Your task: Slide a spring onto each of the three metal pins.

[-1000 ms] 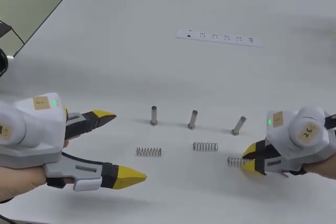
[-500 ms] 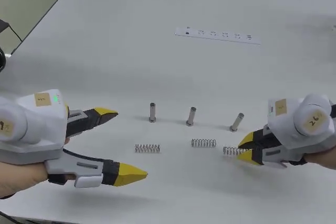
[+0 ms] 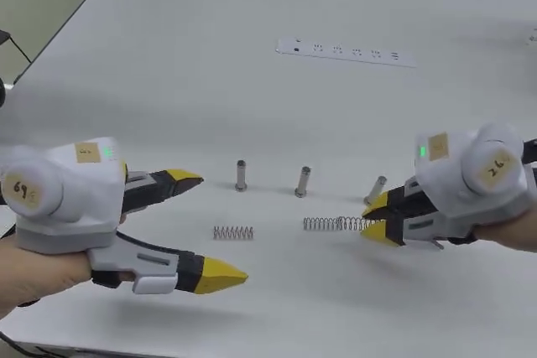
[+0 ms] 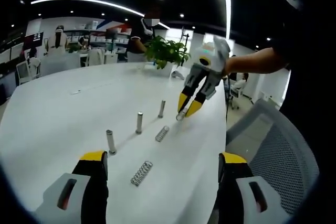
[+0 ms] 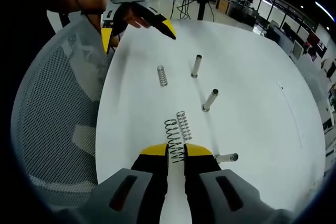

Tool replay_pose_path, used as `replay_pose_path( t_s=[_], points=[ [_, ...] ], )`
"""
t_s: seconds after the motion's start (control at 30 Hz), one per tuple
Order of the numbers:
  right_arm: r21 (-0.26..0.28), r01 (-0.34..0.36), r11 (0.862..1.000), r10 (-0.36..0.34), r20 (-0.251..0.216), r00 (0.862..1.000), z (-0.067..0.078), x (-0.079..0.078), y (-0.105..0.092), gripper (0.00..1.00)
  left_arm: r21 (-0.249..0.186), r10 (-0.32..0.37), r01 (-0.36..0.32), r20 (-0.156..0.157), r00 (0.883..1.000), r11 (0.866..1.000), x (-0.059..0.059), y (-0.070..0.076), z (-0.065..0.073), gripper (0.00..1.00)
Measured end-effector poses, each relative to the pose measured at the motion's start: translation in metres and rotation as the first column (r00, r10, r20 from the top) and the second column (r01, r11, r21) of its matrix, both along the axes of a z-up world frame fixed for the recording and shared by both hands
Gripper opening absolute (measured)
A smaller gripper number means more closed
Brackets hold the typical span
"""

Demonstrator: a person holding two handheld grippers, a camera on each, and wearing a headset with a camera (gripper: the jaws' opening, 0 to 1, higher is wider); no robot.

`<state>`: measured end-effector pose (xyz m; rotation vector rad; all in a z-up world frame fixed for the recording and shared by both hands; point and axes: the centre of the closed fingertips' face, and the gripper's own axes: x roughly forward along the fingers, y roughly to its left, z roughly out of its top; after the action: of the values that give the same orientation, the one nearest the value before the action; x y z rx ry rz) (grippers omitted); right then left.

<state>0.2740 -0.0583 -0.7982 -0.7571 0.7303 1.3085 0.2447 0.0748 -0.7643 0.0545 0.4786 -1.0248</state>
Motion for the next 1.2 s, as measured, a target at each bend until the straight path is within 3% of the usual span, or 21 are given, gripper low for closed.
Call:
replay_pose_path(
  t_s=[0.13, 0.37, 0.57, 0.87, 1.2],
  points=[
    [0.013, -0.009, 1.000, 0.009, 0.005, 1.000, 0.005, -0.001, 0.007, 0.08, 0.017, -0.054, 0.054, 0.010, 0.999, 0.998, -0.002, -0.014, -0.001, 0.80],
    [0.027, -0.020, 0.999, 0.020, 0.006, 1.000, 0.008, -0.002, 0.016, 0.08, 0.005, -0.087, 0.087, 0.029, 0.996, 0.996, 0.004, -0.031, -0.001, 0.72],
    [0.034, -0.024, 0.999, 0.024, 0.003, 1.000, 0.008, -0.005, 0.020, 0.08, -0.040, -0.092, 0.094, 0.042, 0.995, 0.995, 0.011, -0.040, 0.003, 0.68],
    [0.051, -0.022, 0.998, 0.022, 0.000, 1.000, 0.011, -0.008, 0.027, 0.08, -0.063, -0.103, 0.107, 0.064, 0.993, 0.992, 0.019, -0.051, 0.006, 0.59],
    [0.058, -0.026, 0.998, 0.026, -0.001, 1.000, 0.015, -0.011, 0.030, 0.08, -0.050, -0.167, 0.172, 0.086, 0.982, 0.984, 0.020, -0.074, 0.006, 0.48]
  ],
)
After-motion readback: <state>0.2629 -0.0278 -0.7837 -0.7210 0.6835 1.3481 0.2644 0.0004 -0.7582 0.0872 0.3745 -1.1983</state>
